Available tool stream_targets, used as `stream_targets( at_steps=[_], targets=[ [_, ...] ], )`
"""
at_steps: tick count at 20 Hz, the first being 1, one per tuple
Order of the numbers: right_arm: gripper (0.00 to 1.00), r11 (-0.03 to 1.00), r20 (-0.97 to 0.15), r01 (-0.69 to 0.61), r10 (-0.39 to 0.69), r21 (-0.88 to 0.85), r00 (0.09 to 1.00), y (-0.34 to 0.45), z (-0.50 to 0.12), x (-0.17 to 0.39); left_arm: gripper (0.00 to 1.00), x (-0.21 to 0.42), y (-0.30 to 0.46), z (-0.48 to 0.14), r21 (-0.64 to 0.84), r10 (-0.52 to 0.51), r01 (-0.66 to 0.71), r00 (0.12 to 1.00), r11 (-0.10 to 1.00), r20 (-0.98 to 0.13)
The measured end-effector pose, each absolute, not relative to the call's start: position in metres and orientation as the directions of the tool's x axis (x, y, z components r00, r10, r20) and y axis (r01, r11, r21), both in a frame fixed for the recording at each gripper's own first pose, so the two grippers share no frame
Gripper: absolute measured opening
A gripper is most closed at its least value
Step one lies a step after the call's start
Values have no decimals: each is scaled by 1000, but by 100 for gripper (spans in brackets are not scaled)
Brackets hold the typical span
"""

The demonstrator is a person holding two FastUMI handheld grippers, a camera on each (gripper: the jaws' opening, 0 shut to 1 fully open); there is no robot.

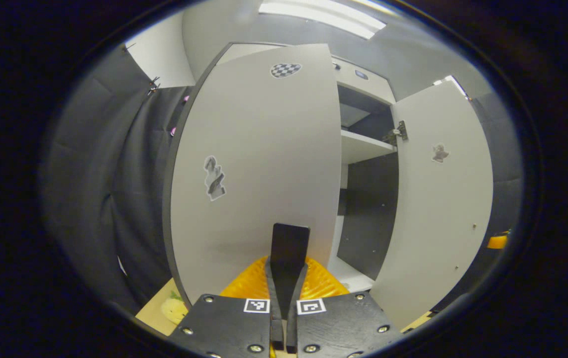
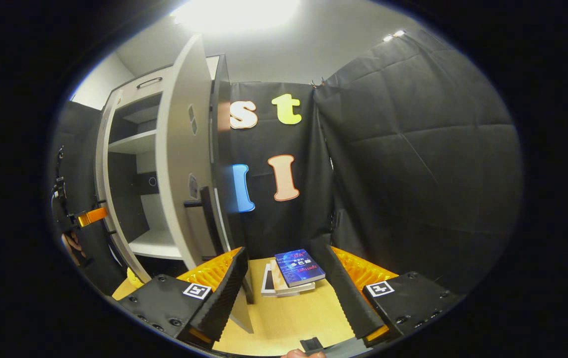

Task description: Open the right door of the double-door shoe cabinet with the right hand, and open the left door with the left hand.

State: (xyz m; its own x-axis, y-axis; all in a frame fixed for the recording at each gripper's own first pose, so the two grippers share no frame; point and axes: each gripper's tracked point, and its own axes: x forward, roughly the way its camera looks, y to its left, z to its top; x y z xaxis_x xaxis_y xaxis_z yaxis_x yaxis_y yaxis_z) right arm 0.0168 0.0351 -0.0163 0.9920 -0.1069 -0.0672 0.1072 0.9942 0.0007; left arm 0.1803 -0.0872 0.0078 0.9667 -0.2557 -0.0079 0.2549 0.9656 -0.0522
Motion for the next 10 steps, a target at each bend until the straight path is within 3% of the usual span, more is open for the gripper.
stream_targets(
  at_steps=[7,8,9,10],
  targets=[
    [91,996,-64,89,-88,10,994,65,-21,-6,5,155,-62,8,-56,-273,273,962,960,12],
    [97,996,-62,87,-86,11,994,69,-22,-7,4,153,-59,9,-57,-272,273,962,960,14],
    [97,997,-61,82,-81,15,995,73,-23,-7,4,150,-56,8,-57,-272,273,962,960,16],
    [91,997,-62,77,-76,21,995,77,-23,-7,4,147,-52,8,-60,-275,275,961,960,16]
  ],
)
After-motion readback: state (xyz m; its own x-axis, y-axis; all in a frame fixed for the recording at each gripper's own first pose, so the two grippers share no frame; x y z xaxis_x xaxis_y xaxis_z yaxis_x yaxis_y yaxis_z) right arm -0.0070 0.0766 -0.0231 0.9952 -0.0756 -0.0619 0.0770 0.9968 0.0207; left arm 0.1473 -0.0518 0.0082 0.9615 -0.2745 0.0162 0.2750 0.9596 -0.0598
